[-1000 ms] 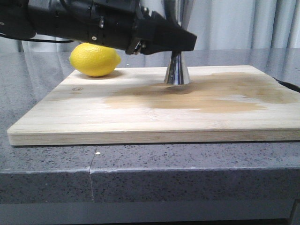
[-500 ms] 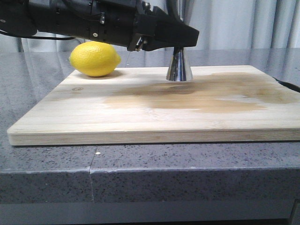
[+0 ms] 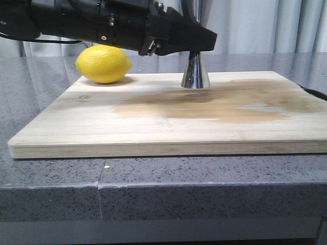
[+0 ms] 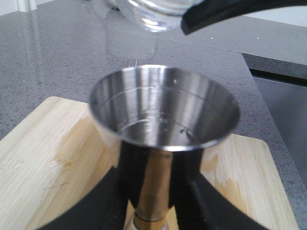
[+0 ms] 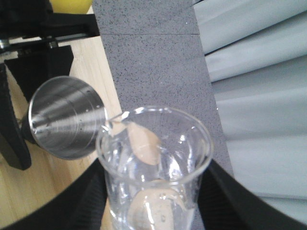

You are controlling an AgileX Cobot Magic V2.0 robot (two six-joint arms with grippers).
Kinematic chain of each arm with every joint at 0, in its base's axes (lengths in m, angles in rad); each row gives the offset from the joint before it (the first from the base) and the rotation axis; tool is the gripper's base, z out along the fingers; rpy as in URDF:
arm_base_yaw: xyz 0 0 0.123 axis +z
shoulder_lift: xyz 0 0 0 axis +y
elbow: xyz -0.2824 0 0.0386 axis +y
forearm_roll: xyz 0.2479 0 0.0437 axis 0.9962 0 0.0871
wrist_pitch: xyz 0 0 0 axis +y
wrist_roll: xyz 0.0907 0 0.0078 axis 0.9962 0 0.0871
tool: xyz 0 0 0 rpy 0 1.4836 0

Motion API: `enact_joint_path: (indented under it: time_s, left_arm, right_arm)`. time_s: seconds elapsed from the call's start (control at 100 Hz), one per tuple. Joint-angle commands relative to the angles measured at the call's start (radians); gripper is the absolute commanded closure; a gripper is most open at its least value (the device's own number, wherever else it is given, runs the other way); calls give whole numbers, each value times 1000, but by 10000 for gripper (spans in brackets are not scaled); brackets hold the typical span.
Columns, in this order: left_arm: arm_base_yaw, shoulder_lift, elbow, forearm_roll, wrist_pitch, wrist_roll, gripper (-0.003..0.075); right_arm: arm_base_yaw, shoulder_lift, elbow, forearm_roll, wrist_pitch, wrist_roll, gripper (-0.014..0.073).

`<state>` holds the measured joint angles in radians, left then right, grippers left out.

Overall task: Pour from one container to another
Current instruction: 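Pour the clear liquid from the beaker into the jigger cup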

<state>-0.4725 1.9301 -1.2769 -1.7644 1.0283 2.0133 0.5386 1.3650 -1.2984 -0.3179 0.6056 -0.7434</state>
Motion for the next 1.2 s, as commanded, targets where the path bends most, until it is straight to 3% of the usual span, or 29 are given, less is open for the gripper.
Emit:
enact_joint_path:
  time_s: [0.0, 0.46, 1.19]
  left_arm:
    - [-9, -52, -31, -77, 68, -2, 535]
    - [-9, -52, -31, -77, 68, -2, 535]
    - [-9, -52, -31, -77, 68, -2, 535]
  right_arm:
    - [2, -30, -39, -28, -79, -48, 309]
    - [2, -30, -39, -33, -102, -189, 309]
    - [2, -30, -39, -140, -180, -206, 309]
